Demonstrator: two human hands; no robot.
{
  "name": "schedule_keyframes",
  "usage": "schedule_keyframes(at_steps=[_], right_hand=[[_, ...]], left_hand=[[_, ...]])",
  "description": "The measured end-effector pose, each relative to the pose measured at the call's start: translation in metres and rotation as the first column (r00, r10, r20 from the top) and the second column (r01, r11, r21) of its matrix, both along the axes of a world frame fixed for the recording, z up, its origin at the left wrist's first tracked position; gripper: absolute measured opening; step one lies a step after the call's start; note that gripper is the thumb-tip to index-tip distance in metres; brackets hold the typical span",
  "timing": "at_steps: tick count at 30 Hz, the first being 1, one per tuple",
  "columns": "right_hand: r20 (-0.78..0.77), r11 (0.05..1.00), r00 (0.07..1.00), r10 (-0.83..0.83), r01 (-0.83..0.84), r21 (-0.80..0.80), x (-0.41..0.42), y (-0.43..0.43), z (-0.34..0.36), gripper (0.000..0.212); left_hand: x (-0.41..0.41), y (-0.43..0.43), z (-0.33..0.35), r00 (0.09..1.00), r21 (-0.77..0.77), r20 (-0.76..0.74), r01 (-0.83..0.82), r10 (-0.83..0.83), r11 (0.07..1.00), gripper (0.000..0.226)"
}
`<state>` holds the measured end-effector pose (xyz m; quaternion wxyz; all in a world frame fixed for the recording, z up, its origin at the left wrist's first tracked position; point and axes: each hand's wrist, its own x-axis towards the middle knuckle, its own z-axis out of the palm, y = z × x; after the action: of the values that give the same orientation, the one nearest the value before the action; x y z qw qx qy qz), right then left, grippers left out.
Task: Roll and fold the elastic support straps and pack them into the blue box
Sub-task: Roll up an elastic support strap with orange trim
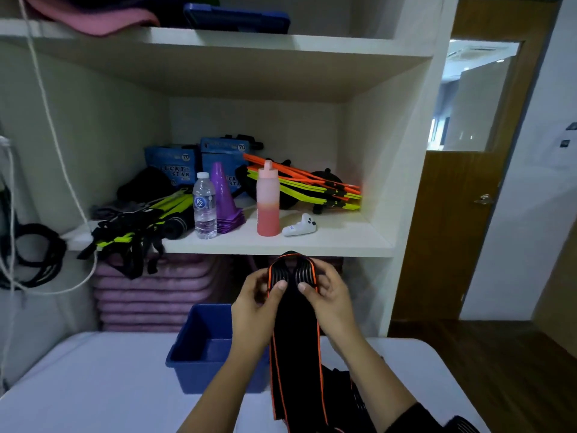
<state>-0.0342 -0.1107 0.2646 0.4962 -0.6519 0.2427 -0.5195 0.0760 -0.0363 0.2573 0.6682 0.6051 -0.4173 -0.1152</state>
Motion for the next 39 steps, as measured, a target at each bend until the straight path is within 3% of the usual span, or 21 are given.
schedule_keyframes(at_steps=[9, 13, 16, 23, 28, 39], right_hand=[[0.031, 0.997, 0.996, 0.083, -0.083, -0.004, 0.077, 0.038, 0.001, 0.046], [-0.074, 0.982, 0.979, 0.188, -0.185, 0.044, 0.120, 0.052, -0.008, 0.053], [-0.091, 0.970, 0.969, 0.230, -0.221, 0.106, 0.157, 0.070, -0.020, 0.042], [-0.048, 0.981, 0.984, 0.171, -0.165, 0.101, 0.231, 0.115, -0.021, 0.042], [-0.018, 0.991, 0.991, 0.130, -0.129, 0.038, 0.256, 0.142, -0.018, 0.045], [-0.064, 0.986, 0.984, 0.167, -0.165, 0.038, 0.275, 0.161, -0.013, 0.041]], left_hand=[[0.061, 0.041, -0.006, 0.987, -0.021, 0.037, -0.158, 0.158, 0.987, 0.019], [0.110, 0.059, -0.002, 0.971, -0.019, 0.031, -0.237, 0.238, 0.971, 0.020], [0.146, 0.075, -0.004, 0.958, 0.002, 0.066, -0.281, 0.281, 0.960, 0.020], [0.213, 0.112, -0.018, 0.988, 0.089, 0.080, -0.140, 0.133, 0.986, 0.035], [0.239, 0.141, -0.018, 0.963, 0.061, 0.143, -0.237, 0.227, 0.970, 0.032], [0.272, 0.174, -0.009, 0.969, 0.095, 0.128, -0.225, 0.212, 0.970, 0.030]])
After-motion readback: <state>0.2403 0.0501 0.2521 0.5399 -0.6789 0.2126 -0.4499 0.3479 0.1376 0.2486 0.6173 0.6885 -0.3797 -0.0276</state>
